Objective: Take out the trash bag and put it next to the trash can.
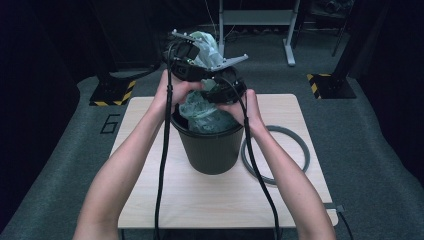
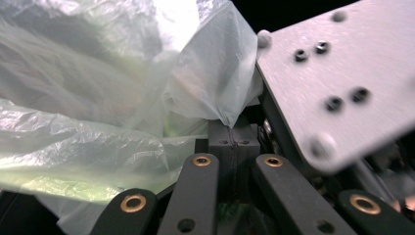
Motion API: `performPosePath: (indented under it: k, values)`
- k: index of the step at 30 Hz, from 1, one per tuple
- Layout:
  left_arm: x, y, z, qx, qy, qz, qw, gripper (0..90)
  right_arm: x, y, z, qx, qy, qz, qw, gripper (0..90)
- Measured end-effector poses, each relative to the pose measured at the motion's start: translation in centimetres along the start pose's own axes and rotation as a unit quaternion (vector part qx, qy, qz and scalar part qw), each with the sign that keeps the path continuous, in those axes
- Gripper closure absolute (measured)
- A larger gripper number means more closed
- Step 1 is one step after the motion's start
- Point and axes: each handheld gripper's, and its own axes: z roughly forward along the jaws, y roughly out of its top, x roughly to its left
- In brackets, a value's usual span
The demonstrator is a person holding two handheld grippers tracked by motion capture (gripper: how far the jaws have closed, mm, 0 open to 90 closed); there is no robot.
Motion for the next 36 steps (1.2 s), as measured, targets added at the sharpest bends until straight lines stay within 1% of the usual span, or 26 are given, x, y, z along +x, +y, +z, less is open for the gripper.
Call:
performPosePath:
  k: [1, 2, 4, 5, 7, 8, 11, 12, 13, 14, 15, 16, 19, 22, 23, 24, 25, 27, 28, 29, 30, 31, 33, 34, 35, 36]
  values:
    - [0.2, -0.1, -0.1, -0.002, -0.001, -0.001, 1.0, 90.0, -0.1, -0.1, -0.1, -0.002, 0.004, 0.005, 1.0, 65.7]
    - [0.4, -0.1, -0.2, -0.006, -0.005, -0.002, 1.0, 90.0, -0.2, -0.2, -0.2, -0.001, -0.002, 0.007, 1.0, 73.5]
    - [0.8, -0.4, -0.3, -0.014, -0.009, -0.005, 0.9998, 90.0, -0.4, -0.3, -0.3, 0.0, 0.001, 0.01, 0.9999, 85.6]
    - [1.0, -0.5, -0.3, -0.019, -0.013, -0.002, 0.9997, 90.0, -0.5, -0.3, -0.3, 0.002, -0.004, 0.018, 0.9998, 87.6]
    - [1.3, -0.9, -0.3, -0.027, 0.0, -0.001, 0.9996, 87.4, -0.7, -0.3, -0.3, 0.003, -0.003, 0.039, 0.9992, 88.5]
    - [1.4, -1.1, -0.4, -0.028, 0.0, -0.003, 0.9996, 76.7, -0.9, -0.3, -0.2, 0.004, -0.004, 0.052, 0.9987, 88.7]
    - [1.6, -1.8, -0.5, -0.034, 0.021, -0.008, 0.9992, 51.5, -1.4, -0.2, -0.4, -0.002, -0.01, 0.091, 0.9958, 88.8]
    - [1.6, -2.2, -0.6, -0.033, 0.04, -0.008, 0.9986, 43.4, -1.6, -0.2, -0.4, -0.004, -0.012, 0.103, 0.9946, 88.8]
    - [1.6, -2.5, -0.6, -0.035, 0.047, -0.006, 0.9983, 36.3, -1.8, -0.2, -0.5, -0.006, -0.015, 0.117, 0.993, 88.8]
    - [1.7, -2.9, -0.6, -0.035, 0.05, -0.007, 0.9981, 33.9, -1.9, -0.2, -0.6, -0.007, -0.019, 0.123, 0.9923, 88.7]
    - [1.6, -3.3, -0.5, -0.027, 0.065, -0.005, 0.9975, 31.7, -2.1, -0.2, -0.7, -0.01, -0.021, 0.13, 0.9913, 88.8]
    - [1.5, -3.7, -0.3, -0.022, 0.073, -0.001, 0.9971, 25.9, -2.2, -0.1, -0.8, -0.011, -0.021, 0.138, 0.9902, 88.7]
    - [1.1, -5.2, 0.6, 0.008, 0.094, 0.017, 0.9954, 17.2, -2.4, 0.2, -1.0, -0.016, -0.027, 0.151, 0.988, 88.7]
    - [0.2, -6.5, 1.6, 0.018, 0.108, 0.03, 0.9935, 17.5, -2.6, 0.5, -1.3, -0.025, -0.024, 0.171, 0.9847, 88.7]
    - [0.2, -6.5, 1.6, 0.018, 0.108, 0.03, 0.9935, 16.5, -2.6, 0.6, -1.4, -0.03, -0.023, 0.178, 0.9833, 88.7]
    - [-0.2, -7.1, 2.3, 0.025, 0.118, 0.034, 0.9922, 16.3, -2.6, 0.7, -1.5, -0.033, -0.023, 0.18, 0.9829, 88.7]
    - [-0.3, -7.2, 2.5, 0.026, 0.12, 0.033, 0.9919, 16.1, -2.6, 0.8, -1.6, -0.038, -0.02, 0.186, 0.9816, 88.8]
    - [-0.6, -7.2, 3.0, 0.036, 0.135, 0.043, 0.9892, 15.8, -2.5, 0.9, -1.6, -0.039, -0.015, 0.192, 0.9805, 88.8]
    - [-0.6, -7.1, 3.0, 0.035, 0.139, 0.044, 0.9888, 15.7, -2.4, 1.0, -1.7, -0.043, -0.013, 0.195, 0.9799, 88.8]
    - [-0.8, -7.1, 3.2, 0.046, 0.142, 0.05, 0.9875, 16.4, -2.3, 1.1, -1.7, -0.043, -0.011, 0.195, 0.9798, 88.8]
    - [-0.9, -7.0, 3.5, 0.057, 0.153, 0.056, 0.9849, 22.1, -2.2, 1.1, -1.8, -0.044, -0.008, 0.196, 0.9796, 88.8]
    - [-0.9, -7.0, 3.7, 0.065, 0.158, 0.059, 0.9835, 31.3, -2.2, 1.1, -1.8, -0.046, 0.0, 0.202, 0.9783, 88.8]
    - [-0.7, -6.8, 3.9, 0.075, 0.162, 0.065, 0.9818, 47.2, -2.2, 1.1, -1.9, -0.047, 0.002, 0.203, 0.978, 88.8]
    - [-0.5, -6.8, 4.0, 0.08, 0.162, 0.065, 0.9814, 55.9, -2.3, 1.0, -2.0, -0.046, 0.005, 0.206, 0.9775, 88.8]
    - [-0.3, -6.7, 3.9, 0.078, 0.157, 0.062, 0.9826, 66.4, -2.4, 0.8, -2.1, -0.047, 0.01, 0.211, 0.9763, 88.8]
    - [-0.3, -6.7, 4.0, 0.078, 0.157, 0.069, 0.9821, 72.3, -2.5, 0.7, -2.1, -0.047, 0.012, 0.213, 0.9758, 88.8]
